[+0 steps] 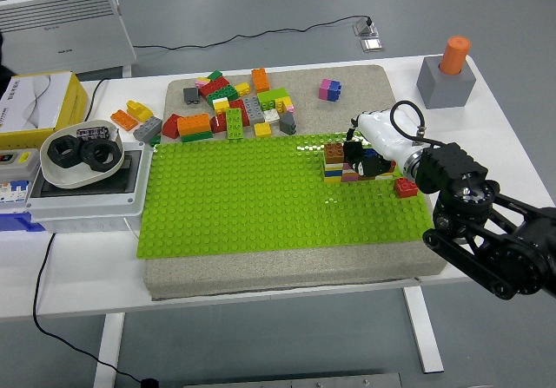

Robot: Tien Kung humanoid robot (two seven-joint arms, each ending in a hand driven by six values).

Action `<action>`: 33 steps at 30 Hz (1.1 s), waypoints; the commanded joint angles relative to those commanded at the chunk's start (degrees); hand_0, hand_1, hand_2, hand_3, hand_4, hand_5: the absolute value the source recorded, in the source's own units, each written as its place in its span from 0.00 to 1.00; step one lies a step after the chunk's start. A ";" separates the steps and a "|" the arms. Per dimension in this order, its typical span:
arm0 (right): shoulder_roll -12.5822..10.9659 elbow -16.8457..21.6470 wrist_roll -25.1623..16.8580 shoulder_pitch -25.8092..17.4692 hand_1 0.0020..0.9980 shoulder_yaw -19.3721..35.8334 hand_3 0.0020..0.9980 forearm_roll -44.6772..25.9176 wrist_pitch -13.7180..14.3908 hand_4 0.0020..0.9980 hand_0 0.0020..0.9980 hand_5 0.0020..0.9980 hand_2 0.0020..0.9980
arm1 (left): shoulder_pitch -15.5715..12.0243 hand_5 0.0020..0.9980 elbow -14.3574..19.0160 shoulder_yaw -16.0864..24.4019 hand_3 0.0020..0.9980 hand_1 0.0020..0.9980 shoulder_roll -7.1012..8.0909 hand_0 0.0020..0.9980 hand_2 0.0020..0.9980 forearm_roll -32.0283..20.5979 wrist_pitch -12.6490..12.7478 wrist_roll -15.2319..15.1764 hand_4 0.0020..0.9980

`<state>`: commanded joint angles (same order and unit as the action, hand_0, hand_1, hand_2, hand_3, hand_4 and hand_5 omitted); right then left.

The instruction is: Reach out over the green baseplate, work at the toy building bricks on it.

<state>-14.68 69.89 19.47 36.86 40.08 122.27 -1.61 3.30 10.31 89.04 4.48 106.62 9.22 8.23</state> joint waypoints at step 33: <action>-3.34 8.44 -5.09 -6.43 0.79 4.80 0.70 -1.40 8.93 0.90 0.78 0.50 0.82 | -0.18 0.00 0.00 0.09 0.46 0.38 -0.23 0.69 0.38 -0.48 0.12 -0.02 0.10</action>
<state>-18.02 78.33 14.38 30.43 44.88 120.88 7.32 3.12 10.31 89.13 4.25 106.14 9.34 8.21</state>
